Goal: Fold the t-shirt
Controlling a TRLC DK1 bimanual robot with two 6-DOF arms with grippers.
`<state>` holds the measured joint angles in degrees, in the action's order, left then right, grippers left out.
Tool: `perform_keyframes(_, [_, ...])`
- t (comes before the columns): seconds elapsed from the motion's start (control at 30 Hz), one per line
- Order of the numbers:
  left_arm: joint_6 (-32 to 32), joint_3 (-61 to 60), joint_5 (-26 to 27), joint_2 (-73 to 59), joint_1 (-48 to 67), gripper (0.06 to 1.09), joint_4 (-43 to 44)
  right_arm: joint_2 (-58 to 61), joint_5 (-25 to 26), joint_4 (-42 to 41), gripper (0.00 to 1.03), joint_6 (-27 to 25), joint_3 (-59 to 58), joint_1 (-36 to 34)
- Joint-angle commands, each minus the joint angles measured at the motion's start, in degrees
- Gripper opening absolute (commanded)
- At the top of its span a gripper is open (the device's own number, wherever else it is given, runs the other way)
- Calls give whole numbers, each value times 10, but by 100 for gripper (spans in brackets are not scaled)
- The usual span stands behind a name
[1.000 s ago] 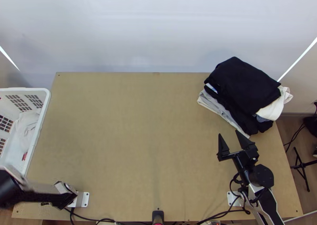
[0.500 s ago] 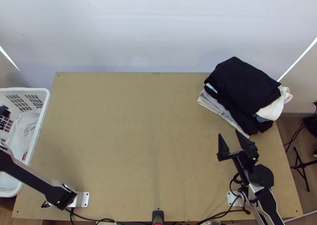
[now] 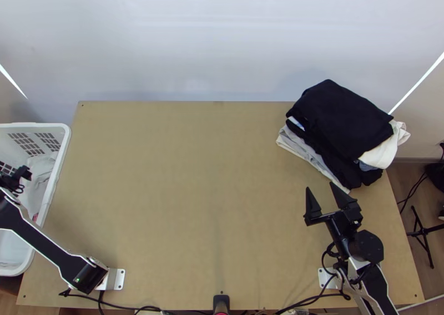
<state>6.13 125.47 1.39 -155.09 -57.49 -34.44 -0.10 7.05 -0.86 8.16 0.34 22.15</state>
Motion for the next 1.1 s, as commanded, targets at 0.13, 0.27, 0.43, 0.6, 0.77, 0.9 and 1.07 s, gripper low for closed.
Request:
perform_keyframes(0.13, [-24,44,3,-97,14,104,48,0,0,0,99,0,0,0])
perform_keyframes(0.27, [-33,44,3,-113,21,103,49,0,0,0,99,0,0,0])
perform_keyframes(0.43, [-29,42,-18,-119,21,30,77,0,1,0,99,0,0,0])
perform_keyframes(0.6, [-18,19,-15,-41,9,10,78,0,0,0,99,0,0,0])
perform_keyframes(0.77, [31,11,70,111,-3,9,-1,0,1,0,99,0,0,0])
perform_keyframes(0.9, [50,11,121,236,-1,9,-34,0,0,0,99,0,0,0])
perform_keyframes(1.07, [46,3,158,368,28,9,-65,0,0,0,99,0,0,0])
